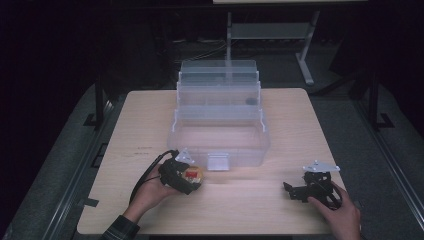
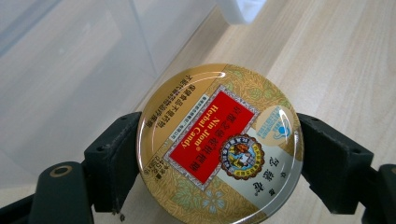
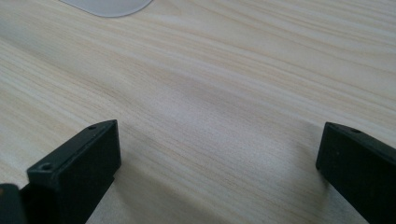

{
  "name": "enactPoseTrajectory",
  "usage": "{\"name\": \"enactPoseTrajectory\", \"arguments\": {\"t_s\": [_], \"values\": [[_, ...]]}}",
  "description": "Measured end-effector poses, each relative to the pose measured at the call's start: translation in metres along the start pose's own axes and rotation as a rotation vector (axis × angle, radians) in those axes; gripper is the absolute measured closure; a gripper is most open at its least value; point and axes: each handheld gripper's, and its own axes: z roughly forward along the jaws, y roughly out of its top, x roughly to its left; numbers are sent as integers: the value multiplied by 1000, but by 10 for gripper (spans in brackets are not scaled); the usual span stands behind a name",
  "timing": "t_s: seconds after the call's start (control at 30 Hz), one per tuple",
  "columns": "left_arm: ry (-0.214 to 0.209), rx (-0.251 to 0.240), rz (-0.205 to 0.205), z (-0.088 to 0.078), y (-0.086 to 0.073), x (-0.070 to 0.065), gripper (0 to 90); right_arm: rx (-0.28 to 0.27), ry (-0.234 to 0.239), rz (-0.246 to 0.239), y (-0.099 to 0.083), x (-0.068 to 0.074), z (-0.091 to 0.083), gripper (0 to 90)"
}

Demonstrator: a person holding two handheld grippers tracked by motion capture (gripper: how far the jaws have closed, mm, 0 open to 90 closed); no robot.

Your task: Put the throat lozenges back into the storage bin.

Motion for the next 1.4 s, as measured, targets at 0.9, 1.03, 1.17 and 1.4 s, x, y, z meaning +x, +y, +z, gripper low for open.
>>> {"name": "enactPoseTrajectory", "arguments": {"t_s": [0.9,1.03,1.17,1.4], "values": [[-33,-18,34,-26,15,-6,196,0,0,0,0,0,0,0],[-34,-21,44,-30,18,-6,196,0,0,0,0,0,0,0],[-39,-21,51,-33,22,-6,196,0,0,0,0,0,0,0],[-42,-22,63,-40,28,-7,196,0,0,0,0,0,0,0]]}}
